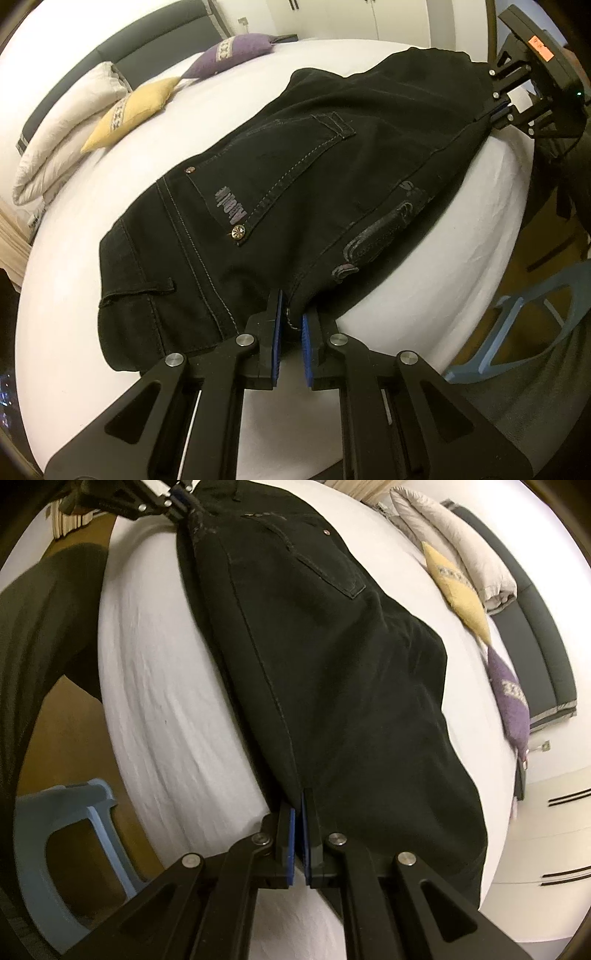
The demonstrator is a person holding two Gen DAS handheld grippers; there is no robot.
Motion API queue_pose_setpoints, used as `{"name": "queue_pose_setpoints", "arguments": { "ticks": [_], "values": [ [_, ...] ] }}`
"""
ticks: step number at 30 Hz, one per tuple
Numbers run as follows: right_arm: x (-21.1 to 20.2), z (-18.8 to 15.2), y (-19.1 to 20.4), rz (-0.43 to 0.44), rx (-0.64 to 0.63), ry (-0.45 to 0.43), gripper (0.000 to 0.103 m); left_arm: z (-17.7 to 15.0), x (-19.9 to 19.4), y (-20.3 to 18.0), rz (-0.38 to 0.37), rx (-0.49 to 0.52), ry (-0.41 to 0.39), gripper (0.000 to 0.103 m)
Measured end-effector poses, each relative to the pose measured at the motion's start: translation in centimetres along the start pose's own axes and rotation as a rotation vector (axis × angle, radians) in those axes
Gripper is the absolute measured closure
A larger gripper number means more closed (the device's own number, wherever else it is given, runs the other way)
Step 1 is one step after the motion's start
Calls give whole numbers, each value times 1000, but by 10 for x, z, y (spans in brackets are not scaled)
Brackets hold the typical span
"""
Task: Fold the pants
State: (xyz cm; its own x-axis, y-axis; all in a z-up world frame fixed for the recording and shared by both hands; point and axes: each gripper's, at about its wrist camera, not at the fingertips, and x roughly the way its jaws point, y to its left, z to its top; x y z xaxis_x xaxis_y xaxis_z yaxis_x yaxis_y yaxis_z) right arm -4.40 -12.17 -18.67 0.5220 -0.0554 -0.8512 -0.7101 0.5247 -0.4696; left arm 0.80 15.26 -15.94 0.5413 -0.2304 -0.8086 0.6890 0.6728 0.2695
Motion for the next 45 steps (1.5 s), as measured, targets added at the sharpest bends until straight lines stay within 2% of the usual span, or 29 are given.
{"name": "queue_pose_setpoints", "arguments": {
  "ticks": [5, 7, 8, 9, 12, 14, 16, 17, 18, 20, 21, 22, 23, 25, 27, 29, 30, 33, 37, 39, 41, 43, 44, 45],
  "values": [
    [-6, -9, 3, -30, 27, -41, 96, 2, -13, -3, 23, 2, 39, 86],
    [-14, -15, -7, 19, 106, -53, 92, 7, -25, -1, -10, -28, 69, 86],
    [-19, -18, -13, 46, 141, -66, 85, 11, -37, -1, -30, -46, 64, 86],
    [-27, -22, -21, 90, 195, -86, 80, 14, -47, 1, -38, -58, 49, 86],
    [-45, -28, -42, 153, 326, -168, 73, 37, -72, 1, -83, -108, -29, 86],
    [-48, -27, -52, 161, 388, -211, 72, 55, -74, -1, -54, -138, -90, 85],
    [-42, -24, -64, 196, 487, -270, 62, 76, -56, -2, -47, -224, -134, 85],
    [-35, -26, -69, 227, 536, -292, 46, 83, -43, -5, -65, -249, -131, 85],
    [-25, -30, -73, 253, 580, -290, 35, 87, -28, -7, -73, -267, -107, 85],
    [2, -39, -71, 290, 637, -186, 35, 90, 10, -13, -70, -299, -5, 85],
    [9, -51, -68, 311, 670, -142, 35, 85, 34, -19, -78, -310, 71, 85],
    [4, -63, -70, 325, 704, -174, 35, 81, 44, -24, -74, -314, 88, 85],
    [-4, -77, -74, 342, 745, -196, 35, 76, 43, -26, -56, -328, 48, 85],
    [-21, -114, -90, 391, 876, -257, 37, 74, 40, -23, -70, -394, 44, 85],
    [-32, -163, -119, 400, 1063, -335, 37, 75, 41, -21, -80, -417, 63, 85],
    [-31, -209, -146, 372, 1250, -352, 37, 81, 42, -23, -66, -401, 90, 85],
    [-25, -244, -165, 377, 1403, -356, 37, 86, 43, -25, -52, -389, 109, 85],
    [-12, -312, -195, 432, 1722, -426, 37, 93, 48, -32, -14, -379, 141, 85],
    [15, -351, -205, 486, 1914, -429, 37, 100, 53, -34, 12, -393, 149, 85],
    [32, -357, -203, 536, 1984, -417, 37, 105, 57, -39, 22, -390, 156, 85],
    [39, -355, -203, 549, 2009, -448, 37, 107, 59, -40, 28, -385, 161, 85],
    [43, -352, -209, 563, 2008, -477, 58, 107, 61, -42, 33, -380, 164, 85],
    [47, -346, -213, 574, 1997, -470, 87, 106, 61, -41, 35, -380, 164, 85],
    [49, -342, -216, 568, 1995, -434, 95, 106, 61, -42, 38, -378, 165, 85]
  ]
}}
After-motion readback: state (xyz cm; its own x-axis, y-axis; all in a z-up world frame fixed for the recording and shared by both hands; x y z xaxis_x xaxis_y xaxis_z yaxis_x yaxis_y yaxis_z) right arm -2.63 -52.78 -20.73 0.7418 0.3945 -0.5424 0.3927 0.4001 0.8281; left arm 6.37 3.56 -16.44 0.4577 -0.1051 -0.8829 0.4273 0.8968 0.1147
